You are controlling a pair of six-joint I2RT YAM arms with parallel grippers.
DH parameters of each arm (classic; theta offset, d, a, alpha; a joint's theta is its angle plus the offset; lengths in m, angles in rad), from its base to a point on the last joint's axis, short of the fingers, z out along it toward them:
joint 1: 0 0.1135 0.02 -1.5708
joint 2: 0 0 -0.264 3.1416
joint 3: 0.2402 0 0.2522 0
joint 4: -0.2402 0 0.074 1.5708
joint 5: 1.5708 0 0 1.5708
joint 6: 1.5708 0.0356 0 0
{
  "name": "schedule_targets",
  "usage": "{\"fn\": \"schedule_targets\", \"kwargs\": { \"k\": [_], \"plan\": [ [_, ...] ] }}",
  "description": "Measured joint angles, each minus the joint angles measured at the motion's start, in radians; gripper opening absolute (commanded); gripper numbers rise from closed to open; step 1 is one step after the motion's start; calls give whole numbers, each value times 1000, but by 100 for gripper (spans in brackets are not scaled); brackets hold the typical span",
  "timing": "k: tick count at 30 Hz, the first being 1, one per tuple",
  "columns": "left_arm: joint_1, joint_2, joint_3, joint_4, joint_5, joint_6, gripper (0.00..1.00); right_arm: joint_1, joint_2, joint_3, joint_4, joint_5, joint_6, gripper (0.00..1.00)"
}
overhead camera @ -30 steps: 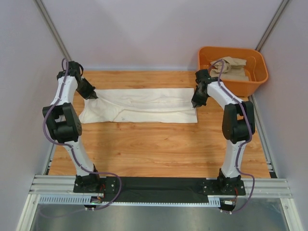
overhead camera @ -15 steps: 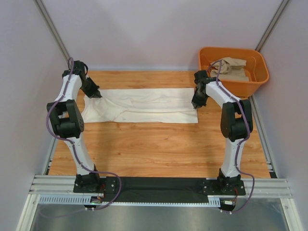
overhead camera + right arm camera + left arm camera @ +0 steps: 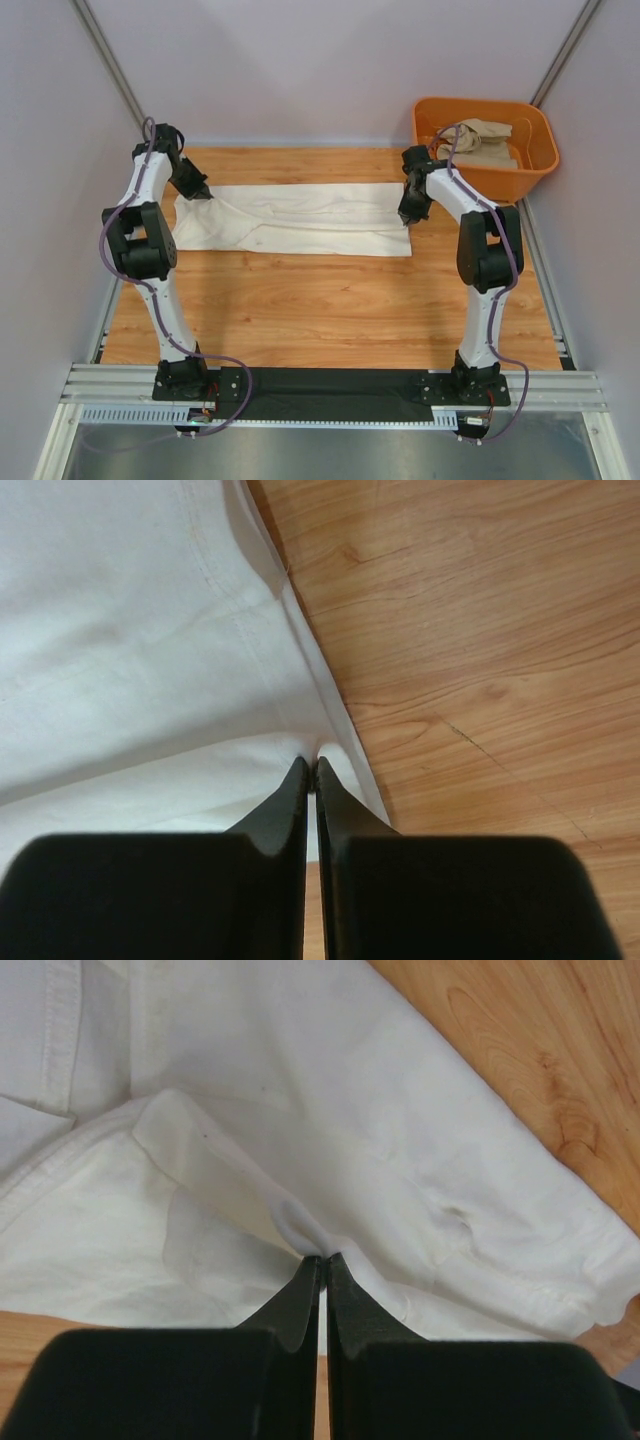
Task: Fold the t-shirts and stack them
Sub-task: Fold the tshirt
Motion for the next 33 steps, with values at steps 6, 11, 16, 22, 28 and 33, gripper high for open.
{"fn": "schedule_targets", "kwargs": {
  "k": [6,11,16,22,28,33],
  "plan": [
    [0,5,3,-7,-41,-2,18,3,25,41,-27,6,0,26],
    [1,-13,-8,-27,-138,1,62,7,45,103,-108,31,-23,53],
    [16,-174,-151,-26,-212,30,63,17,-52,18,-100,34,-59,57],
    [55,-413,-363,14,-199,84,37,65,-177,-6,-23,-34,-83,48],
    [76,-388,-467,76,-146,97,28,119,-92,7,11,-126,-94,26],
    [95,-309,-495,106,-128,97,28,150,-29,-3,34,-151,-102,28]
  ]
}}
